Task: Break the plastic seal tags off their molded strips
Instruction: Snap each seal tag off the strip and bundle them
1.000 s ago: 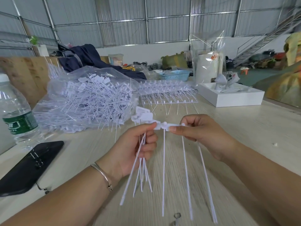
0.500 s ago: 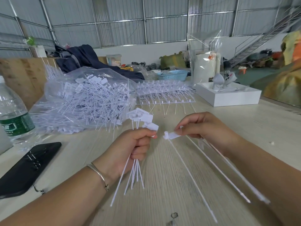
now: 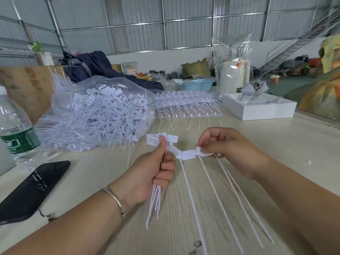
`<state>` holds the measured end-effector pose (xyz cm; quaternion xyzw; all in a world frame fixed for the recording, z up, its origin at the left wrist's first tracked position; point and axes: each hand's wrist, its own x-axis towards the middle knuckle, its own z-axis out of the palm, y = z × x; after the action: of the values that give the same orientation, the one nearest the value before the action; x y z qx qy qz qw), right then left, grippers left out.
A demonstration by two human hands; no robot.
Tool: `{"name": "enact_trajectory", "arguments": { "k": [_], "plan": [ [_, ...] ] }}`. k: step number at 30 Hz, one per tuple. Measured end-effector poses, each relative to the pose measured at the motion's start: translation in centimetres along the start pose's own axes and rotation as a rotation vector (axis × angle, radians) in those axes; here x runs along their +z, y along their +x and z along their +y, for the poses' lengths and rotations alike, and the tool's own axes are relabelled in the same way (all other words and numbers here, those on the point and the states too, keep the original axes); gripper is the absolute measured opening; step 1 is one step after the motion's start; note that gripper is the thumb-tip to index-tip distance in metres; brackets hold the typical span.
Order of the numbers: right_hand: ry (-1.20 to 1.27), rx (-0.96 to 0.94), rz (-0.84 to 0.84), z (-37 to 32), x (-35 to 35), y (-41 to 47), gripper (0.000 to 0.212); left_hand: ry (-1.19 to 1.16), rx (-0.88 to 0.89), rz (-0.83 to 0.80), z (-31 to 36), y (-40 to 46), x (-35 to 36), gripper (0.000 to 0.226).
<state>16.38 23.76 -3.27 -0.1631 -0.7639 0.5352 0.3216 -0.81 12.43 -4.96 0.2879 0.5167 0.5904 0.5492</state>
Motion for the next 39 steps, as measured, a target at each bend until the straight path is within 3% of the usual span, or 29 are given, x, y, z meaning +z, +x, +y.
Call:
{"name": "enact_trajectory", "arguments": {
  "k": [7,11,15,20,30,35,39],
  "plan": [
    [0.034,-0.052,0.036,0.4,0.2,0.0,0.015,0.166,0.141,0.012,0.0,-0.3,0.3,0.026],
    [-0.016,0.008,0.032,0.3,0.2,0.0,0.010,0.143,0.165,0.045,0.2,-0.1,-0.3,0.030],
    [-0.055,0.030,0.005,0.3,0.4,-0.2,0.012,0.068,0.146,-0.050,0.4,-0.4,-0.2,0.023],
    [0.023,0.061,-0.059,-0.2,0.7,-0.4,0.025,-0.016,0.094,-0.183,0.4,-0.7,-0.2,0.032],
    [0.224,0.053,-0.156,0.1,1.6,-0.7,0.016,0.038,-0.018,-0.380,-0.2,-1.3,0.9,0.014],
    [0.210,0.078,-0.114,-0.2,2.1,-0.7,0.013,-0.024,-0.027,-0.314,-0.1,-0.8,0.5,0.024],
    [0.194,0.125,0.004,-0.5,2.0,-0.6,0.016,-0.106,0.056,-0.150,0.3,-0.3,0.2,0.029]
  ]
}}
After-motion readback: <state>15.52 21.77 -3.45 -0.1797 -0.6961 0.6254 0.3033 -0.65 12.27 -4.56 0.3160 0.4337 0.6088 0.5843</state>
